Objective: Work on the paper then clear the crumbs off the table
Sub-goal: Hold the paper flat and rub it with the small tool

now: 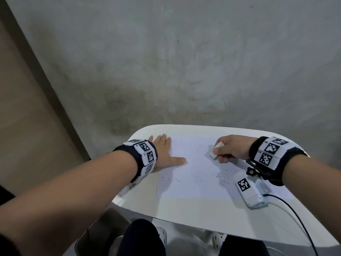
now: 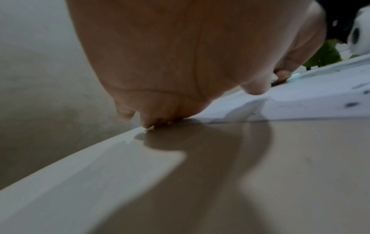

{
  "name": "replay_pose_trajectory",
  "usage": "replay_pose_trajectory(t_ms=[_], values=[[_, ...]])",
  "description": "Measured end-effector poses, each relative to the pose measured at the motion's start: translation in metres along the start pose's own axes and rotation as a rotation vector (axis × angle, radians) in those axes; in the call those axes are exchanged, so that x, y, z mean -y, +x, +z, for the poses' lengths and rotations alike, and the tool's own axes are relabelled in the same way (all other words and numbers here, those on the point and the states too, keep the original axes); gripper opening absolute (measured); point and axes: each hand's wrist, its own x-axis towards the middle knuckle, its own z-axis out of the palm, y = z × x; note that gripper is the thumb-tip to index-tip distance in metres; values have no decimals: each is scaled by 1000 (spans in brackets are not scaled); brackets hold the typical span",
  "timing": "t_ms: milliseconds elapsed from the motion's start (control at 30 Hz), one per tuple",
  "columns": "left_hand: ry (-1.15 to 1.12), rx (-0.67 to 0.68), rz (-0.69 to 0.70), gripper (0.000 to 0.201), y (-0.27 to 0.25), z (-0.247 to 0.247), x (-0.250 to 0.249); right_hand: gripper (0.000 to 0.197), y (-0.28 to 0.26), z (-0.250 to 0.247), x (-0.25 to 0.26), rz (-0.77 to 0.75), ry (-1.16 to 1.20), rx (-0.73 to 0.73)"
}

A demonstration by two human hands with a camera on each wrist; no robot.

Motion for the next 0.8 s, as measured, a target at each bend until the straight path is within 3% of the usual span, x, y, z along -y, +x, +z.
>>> replay_pose_trajectory(t_ms=[67, 200, 267, 333, 433, 500, 567, 633, 733, 800], values=[[19, 8, 90, 110, 2, -2, -10, 16, 0, -1, -1, -7, 9, 3], [115, 93, 490, 95, -14, -7, -36, 17, 2, -2, -2, -3, 71, 11], [156, 71, 607, 87, -16, -12, -37, 18, 2, -3, -2, 12, 143, 17], [140, -16, 517, 90, -6, -17, -24, 20, 1, -4, -1, 21, 183, 27], [111, -49, 213, 99, 10, -17, -2, 17, 0, -6, 0, 33, 206, 36], [124, -8, 261, 104, 7, -13, -7, 16, 2, -4, -2, 30, 218, 35], [120, 86, 467, 97, -3, -13, -25, 17, 6, -5, -4, 33, 219, 54], [57, 116, 564, 89, -4, -17, -32, 17, 11, -10, -2, 77, 215, 127], [8, -3, 325, 107, 10, -25, -6, 16, 23, -17, 15, 156, 57, 217], [32, 11, 176, 122, 18, -26, 16, 16, 37, -15, 37, 86, -98, 146]])
